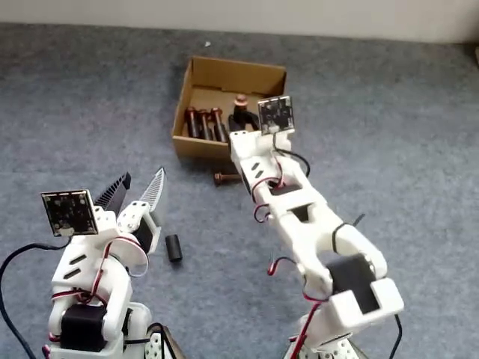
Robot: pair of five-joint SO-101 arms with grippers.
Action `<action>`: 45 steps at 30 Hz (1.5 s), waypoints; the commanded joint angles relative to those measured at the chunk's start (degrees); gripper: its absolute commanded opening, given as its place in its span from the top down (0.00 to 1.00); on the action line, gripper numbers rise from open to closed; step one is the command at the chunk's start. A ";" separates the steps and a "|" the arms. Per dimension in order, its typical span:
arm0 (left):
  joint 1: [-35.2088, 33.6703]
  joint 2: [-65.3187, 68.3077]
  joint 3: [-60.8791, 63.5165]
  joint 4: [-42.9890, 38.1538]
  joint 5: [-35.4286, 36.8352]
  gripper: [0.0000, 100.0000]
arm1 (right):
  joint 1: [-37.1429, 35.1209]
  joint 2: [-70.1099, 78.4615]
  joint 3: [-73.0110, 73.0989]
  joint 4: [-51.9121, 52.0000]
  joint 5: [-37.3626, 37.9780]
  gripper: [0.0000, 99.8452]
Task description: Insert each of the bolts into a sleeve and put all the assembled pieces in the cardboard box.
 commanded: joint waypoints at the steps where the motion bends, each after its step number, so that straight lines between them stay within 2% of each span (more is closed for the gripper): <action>1: -0.84 -0.31 -0.48 -1.23 0.44 0.78 | 0.84 0.57 -2.24 -1.36 0.44 0.99; 4: -0.84 -0.31 -0.48 -1.23 0.44 0.78 | 0.84 0.48 -2.24 -0.04 0.44 0.95; 8: -0.84 -0.31 -0.48 -1.23 0.44 0.78 | 0.57 0.13 -2.68 6.64 0.26 0.86; 17: -2.59 -0.48 -0.66 -1.32 0.44 0.78 | 0.40 -16.22 -1.98 18.77 0.26 0.86; 23: -10.68 -0.40 -0.66 -3.34 0.79 0.78 | -2.51 -31.96 -0.04 40.84 0.26 0.86; 29: -12.44 -0.13 -1.36 -3.08 0.88 0.78 | -13.41 -41.80 0.04 62.02 0.18 0.86; 32: -12.44 -0.13 -1.45 -3.08 0.88 0.78 | -20.26 -41.71 0.13 68.53 -2.90 0.86; 37: -12.44 -0.22 -1.54 -2.99 0.88 0.78 | -30.99 -35.74 0.04 70.55 -11.60 0.86; 40: -12.44 -0.22 -1.54 -2.99 0.88 0.78 | -33.54 -28.44 -0.40 70.46 -13.36 0.86; 45: -12.44 -0.22 -1.54 -2.99 0.88 0.78 | -33.63 -15.96 -5.67 68.53 -15.82 0.86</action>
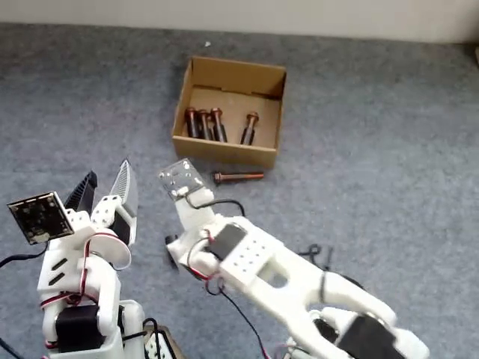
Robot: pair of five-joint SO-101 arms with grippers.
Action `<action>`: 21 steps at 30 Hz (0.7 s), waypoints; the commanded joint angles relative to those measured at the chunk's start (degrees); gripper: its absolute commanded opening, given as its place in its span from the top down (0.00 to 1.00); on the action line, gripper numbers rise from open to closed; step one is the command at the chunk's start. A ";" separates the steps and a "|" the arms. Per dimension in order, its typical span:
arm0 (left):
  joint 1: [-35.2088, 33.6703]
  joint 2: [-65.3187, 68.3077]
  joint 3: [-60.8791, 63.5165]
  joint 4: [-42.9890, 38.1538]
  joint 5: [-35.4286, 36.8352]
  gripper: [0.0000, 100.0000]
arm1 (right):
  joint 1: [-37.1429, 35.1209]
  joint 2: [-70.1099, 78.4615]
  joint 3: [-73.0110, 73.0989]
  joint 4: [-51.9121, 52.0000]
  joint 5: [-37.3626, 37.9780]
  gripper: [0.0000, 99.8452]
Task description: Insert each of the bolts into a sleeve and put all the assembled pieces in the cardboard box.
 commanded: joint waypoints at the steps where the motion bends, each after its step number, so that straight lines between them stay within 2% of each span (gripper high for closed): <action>1: -0.75 -0.22 -1.54 -0.97 0.44 0.78 | -0.92 6.46 -5.32 -1.19 -1.93 0.86; 9: -0.92 -0.48 -1.63 -1.05 0.44 0.78 | -1.54 8.84 -9.01 -1.19 -3.60 0.86; 16: -9.80 -0.48 -3.21 -1.05 3.69 0.78 | -4.18 9.27 -8.66 -5.76 -3.60 0.86; 21: -10.68 -0.48 -3.21 -1.14 3.78 0.78 | -4.35 9.45 -8.48 -10.51 -3.34 0.86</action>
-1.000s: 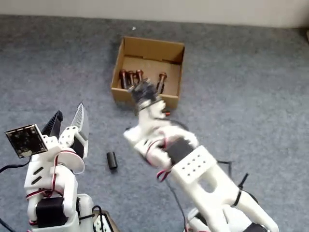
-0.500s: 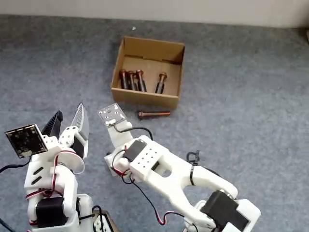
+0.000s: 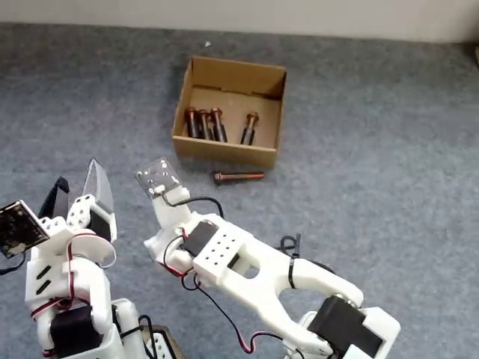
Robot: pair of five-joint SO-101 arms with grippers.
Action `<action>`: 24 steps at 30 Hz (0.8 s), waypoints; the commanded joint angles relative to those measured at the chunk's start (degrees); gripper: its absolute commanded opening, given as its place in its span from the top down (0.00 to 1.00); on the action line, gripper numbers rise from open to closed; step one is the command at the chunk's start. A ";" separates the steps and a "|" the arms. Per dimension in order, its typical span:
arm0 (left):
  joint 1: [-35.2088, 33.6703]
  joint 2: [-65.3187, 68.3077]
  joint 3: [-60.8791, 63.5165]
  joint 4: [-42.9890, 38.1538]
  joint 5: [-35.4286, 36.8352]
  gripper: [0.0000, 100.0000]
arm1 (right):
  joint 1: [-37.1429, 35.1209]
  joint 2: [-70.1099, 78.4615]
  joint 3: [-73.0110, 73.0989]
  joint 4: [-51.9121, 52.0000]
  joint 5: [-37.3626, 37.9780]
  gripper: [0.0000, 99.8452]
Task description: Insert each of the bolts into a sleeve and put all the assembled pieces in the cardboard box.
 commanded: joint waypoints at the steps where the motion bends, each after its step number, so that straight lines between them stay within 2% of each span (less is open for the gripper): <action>1: -0.92 -0.48 -2.24 -1.14 0.70 0.78 | -0.66 -0.22 -1.45 -2.51 -0.44 0.86; 11: -0.92 -0.48 -2.15 -1.05 0.70 0.78 | -0.31 7.43 -1.89 -2.33 -0.35 0.86; 20: -0.84 -0.48 -2.07 -0.97 0.70 0.78 | 1.19 7.78 -1.45 -2.33 -0.26 0.86; 24: -0.84 -0.40 -2.07 -0.97 0.70 0.78 | 1.10 7.87 -1.71 -2.51 -0.26 0.93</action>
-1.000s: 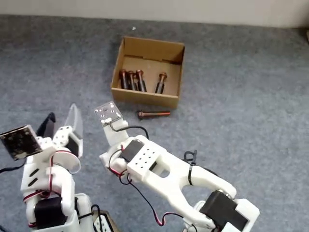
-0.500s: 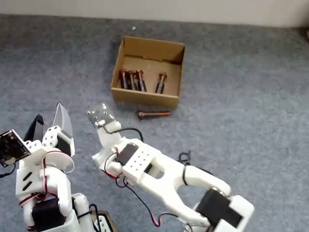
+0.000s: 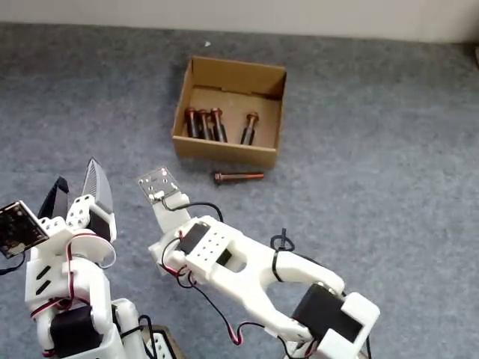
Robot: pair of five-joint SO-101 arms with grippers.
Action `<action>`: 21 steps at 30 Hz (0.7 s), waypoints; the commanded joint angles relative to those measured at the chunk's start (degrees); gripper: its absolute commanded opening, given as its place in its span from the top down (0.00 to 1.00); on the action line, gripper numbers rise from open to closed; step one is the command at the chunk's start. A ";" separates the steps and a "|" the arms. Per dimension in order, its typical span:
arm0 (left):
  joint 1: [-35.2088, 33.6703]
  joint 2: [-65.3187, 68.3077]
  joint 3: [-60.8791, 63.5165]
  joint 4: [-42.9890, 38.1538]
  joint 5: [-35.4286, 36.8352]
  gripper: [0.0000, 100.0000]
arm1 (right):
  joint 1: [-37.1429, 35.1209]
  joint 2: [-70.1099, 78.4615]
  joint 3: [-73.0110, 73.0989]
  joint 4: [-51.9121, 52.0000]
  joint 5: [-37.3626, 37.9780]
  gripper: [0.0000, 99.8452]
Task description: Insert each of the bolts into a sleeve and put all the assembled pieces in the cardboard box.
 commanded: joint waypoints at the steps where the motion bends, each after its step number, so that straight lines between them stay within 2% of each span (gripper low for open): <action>1: -0.66 -0.40 -2.07 -0.97 0.70 0.78 | 0.92 -0.40 -1.71 -0.92 -0.26 0.95; 10: 1.19 -0.40 -1.89 -0.97 0.35 0.78 | 1.01 -0.22 -1.36 -0.75 -0.18 0.96; 15: 1.19 -0.40 -1.80 -0.97 0.35 0.78 | 1.01 6.73 -1.89 -0.57 1.85 0.96; 21: 1.19 -0.40 -1.71 -0.97 0.35 0.78 | 1.19 8.22 -5.67 6.29 3.78 0.97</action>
